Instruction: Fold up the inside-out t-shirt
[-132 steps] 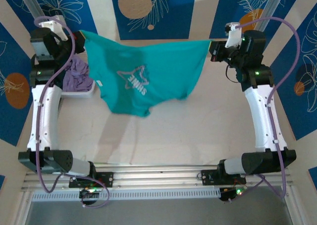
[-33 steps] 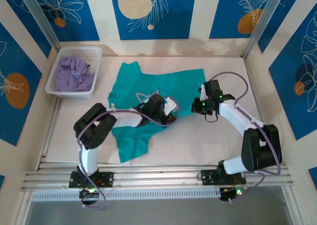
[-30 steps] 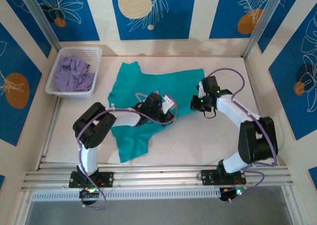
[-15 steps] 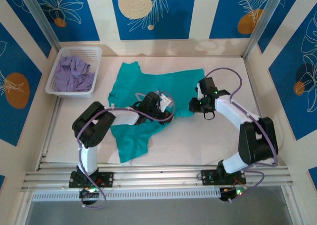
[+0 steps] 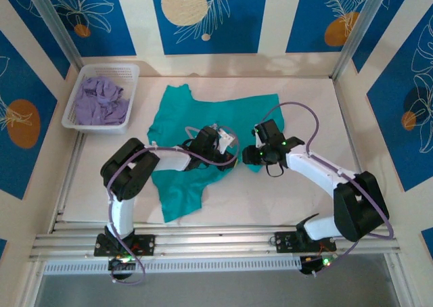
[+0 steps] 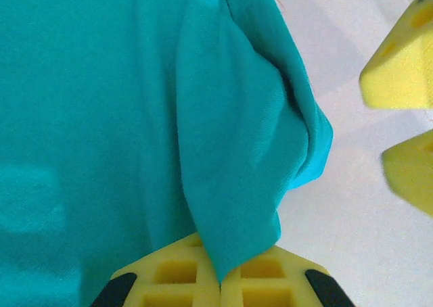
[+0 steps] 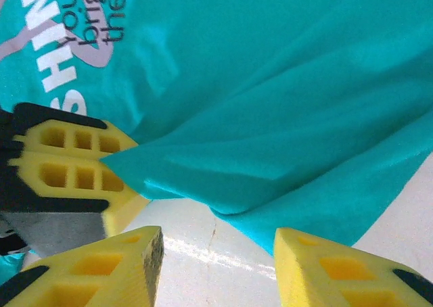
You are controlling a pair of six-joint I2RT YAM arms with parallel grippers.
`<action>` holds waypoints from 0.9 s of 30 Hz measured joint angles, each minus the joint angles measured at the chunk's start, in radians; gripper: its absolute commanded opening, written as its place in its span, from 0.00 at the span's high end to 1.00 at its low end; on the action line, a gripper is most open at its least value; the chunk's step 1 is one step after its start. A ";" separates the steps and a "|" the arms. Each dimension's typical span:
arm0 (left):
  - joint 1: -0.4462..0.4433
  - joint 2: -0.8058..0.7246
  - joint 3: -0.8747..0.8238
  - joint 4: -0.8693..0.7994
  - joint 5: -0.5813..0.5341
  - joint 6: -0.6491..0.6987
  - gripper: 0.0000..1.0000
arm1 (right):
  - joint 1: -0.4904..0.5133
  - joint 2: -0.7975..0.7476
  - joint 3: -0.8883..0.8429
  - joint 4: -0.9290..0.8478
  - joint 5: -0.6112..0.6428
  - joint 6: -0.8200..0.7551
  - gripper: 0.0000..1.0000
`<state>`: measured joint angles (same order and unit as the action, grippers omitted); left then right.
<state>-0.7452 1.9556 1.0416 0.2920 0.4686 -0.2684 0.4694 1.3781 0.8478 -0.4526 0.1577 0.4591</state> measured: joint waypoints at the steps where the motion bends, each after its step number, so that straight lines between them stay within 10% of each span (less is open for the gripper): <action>1: 0.000 0.001 0.000 0.001 0.001 -0.002 1.00 | 0.000 0.000 -0.015 0.006 0.000 0.023 0.54; 18: 0.001 0.024 0.000 0.016 0.014 -0.021 1.00 | -0.021 0.124 -0.102 0.187 -0.071 0.255 0.60; 27: 0.001 0.024 0.000 0.017 0.015 -0.022 1.00 | -0.054 0.133 -0.095 0.198 -0.045 0.224 0.93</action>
<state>-0.7444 1.9800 1.0412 0.3088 0.4835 -0.2905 0.4156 1.5108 0.7532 -0.2546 0.1131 0.6827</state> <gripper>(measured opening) 0.042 0.115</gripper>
